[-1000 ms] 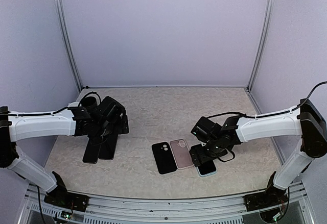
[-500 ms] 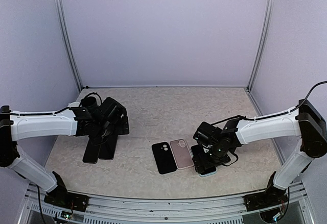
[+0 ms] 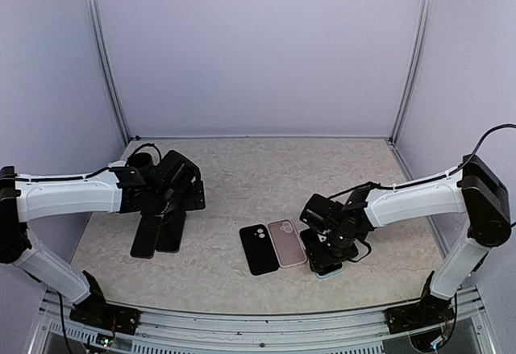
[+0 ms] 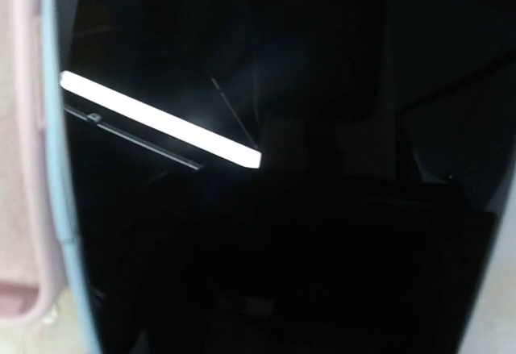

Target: Put the phone into the phone case

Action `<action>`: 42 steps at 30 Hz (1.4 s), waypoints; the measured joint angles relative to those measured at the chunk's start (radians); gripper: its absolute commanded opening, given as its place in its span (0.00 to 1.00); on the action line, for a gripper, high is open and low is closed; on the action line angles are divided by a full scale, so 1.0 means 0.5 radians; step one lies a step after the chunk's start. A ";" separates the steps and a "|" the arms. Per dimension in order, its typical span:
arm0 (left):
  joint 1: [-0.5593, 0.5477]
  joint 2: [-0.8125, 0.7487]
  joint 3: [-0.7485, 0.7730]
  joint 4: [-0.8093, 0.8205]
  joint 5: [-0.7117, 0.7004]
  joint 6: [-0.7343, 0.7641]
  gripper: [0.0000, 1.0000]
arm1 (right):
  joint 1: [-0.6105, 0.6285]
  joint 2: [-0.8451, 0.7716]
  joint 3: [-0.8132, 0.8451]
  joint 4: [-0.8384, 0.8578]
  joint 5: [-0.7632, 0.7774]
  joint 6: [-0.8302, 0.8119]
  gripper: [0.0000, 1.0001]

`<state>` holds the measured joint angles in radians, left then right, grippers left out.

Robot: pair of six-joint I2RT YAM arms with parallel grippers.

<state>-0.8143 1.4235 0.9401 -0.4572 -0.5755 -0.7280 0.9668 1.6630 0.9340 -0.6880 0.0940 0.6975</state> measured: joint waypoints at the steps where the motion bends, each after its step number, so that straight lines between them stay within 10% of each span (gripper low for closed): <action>1: -0.001 0.002 0.005 0.001 0.000 0.001 0.99 | 0.000 -0.002 0.002 0.000 0.001 -0.007 0.58; 18: -0.143 0.278 0.317 0.110 0.160 0.084 0.98 | 0.011 -0.159 -0.140 0.123 0.130 -0.008 0.37; 38: -0.317 1.155 0.485 1.632 1.216 -0.069 0.99 | -0.029 -0.344 -0.387 1.005 0.262 -0.307 0.36; 42: -0.316 1.282 0.500 1.736 1.256 -0.114 0.86 | -0.029 -0.326 -0.391 1.116 0.262 -0.373 0.36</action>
<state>-0.9722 2.0644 1.1900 0.4107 0.0525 -0.7849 0.9524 1.5002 0.7387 -0.1299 0.2249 0.5110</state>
